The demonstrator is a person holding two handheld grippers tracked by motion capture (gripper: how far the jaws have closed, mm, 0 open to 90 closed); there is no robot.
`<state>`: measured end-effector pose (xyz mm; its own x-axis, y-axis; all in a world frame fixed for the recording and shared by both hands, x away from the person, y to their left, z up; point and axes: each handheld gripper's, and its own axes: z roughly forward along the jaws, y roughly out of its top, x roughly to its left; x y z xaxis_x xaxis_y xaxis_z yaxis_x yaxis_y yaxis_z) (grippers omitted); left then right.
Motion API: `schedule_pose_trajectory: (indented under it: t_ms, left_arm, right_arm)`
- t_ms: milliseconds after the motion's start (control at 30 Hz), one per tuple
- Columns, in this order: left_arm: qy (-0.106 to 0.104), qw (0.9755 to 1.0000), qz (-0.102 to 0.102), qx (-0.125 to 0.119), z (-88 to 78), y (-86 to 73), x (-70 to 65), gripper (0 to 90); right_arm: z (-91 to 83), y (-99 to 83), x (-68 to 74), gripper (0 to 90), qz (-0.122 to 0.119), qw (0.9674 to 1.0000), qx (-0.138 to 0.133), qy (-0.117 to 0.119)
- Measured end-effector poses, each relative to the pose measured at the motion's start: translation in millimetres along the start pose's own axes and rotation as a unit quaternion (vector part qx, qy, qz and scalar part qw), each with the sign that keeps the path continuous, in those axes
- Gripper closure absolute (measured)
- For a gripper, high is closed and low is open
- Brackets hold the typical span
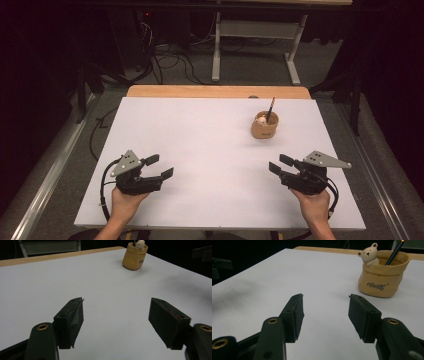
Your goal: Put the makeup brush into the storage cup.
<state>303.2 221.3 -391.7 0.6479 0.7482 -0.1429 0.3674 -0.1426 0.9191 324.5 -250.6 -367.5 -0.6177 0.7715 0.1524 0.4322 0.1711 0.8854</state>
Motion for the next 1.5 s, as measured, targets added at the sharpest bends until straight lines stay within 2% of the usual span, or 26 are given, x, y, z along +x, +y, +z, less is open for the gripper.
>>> schedule_pose_trajectory:
  t_ms: [1067,1500]
  left_arm:
    - [-0.001,1.0,0.001,0.0,-0.3,-0.1,-0.5,28.5]
    - [-0.002,1.0,0.0,0.0,-0.2,-0.1,-0.9,28.5]
  right_arm:
    - [8.2,-15.2,1.6,47.9,-0.001,0.9999,0.006,-0.009]
    - [13.1,-19.9,4.0,47.4,-0.015,0.9996,0.011,-0.02]
